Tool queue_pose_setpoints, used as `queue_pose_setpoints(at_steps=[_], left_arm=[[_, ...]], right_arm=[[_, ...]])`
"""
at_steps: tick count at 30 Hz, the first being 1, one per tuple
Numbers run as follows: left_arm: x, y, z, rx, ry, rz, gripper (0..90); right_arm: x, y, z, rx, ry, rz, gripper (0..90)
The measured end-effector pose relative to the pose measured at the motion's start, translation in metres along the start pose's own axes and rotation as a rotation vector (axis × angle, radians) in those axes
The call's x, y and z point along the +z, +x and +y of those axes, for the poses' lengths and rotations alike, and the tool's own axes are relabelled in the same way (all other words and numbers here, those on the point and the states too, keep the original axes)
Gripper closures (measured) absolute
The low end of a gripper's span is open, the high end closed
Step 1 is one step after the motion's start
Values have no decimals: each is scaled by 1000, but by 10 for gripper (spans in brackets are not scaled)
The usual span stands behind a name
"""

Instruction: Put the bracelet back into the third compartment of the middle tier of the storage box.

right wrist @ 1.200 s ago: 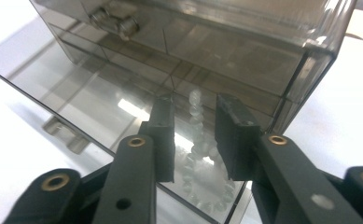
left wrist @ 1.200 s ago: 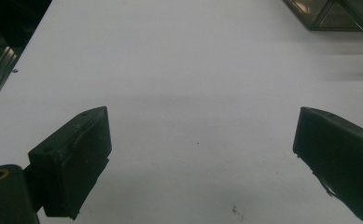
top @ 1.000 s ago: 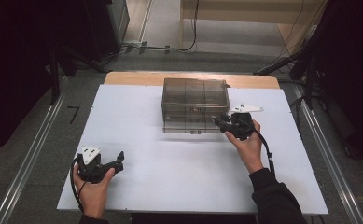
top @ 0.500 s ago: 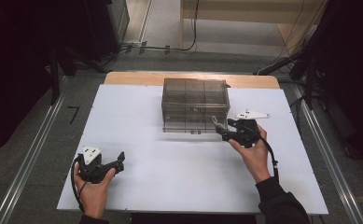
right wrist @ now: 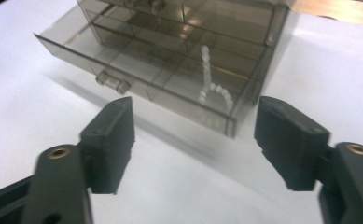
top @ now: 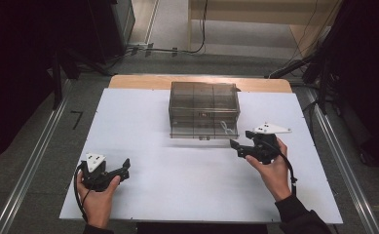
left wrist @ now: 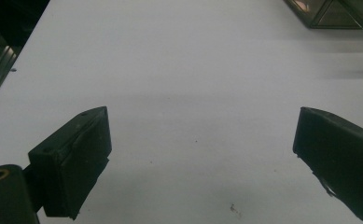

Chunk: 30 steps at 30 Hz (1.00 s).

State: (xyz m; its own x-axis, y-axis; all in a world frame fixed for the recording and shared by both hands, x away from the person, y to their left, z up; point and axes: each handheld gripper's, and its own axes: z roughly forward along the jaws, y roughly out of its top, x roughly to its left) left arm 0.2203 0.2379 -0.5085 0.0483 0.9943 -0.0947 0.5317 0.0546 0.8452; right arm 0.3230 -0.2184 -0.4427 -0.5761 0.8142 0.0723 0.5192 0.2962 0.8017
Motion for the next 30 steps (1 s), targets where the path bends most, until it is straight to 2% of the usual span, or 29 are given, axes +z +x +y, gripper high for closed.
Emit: queue_pose_setpoints(at_steps=[4,15,24,30], left_arm=[[0,0,0,0,0,0,43],[1,-1,0,2,3,2,43],[1,-1,0,1,3,2,43],[0,-1,0,0,3,3,43]], right_arm=[[-8,-4,-9,10,-3,-27,203],[-24,-20,-35,21,23,-47,154],[-36,-36,-53,43,52,-86,148],[-48,-46,-64,63,47,-118,147]])
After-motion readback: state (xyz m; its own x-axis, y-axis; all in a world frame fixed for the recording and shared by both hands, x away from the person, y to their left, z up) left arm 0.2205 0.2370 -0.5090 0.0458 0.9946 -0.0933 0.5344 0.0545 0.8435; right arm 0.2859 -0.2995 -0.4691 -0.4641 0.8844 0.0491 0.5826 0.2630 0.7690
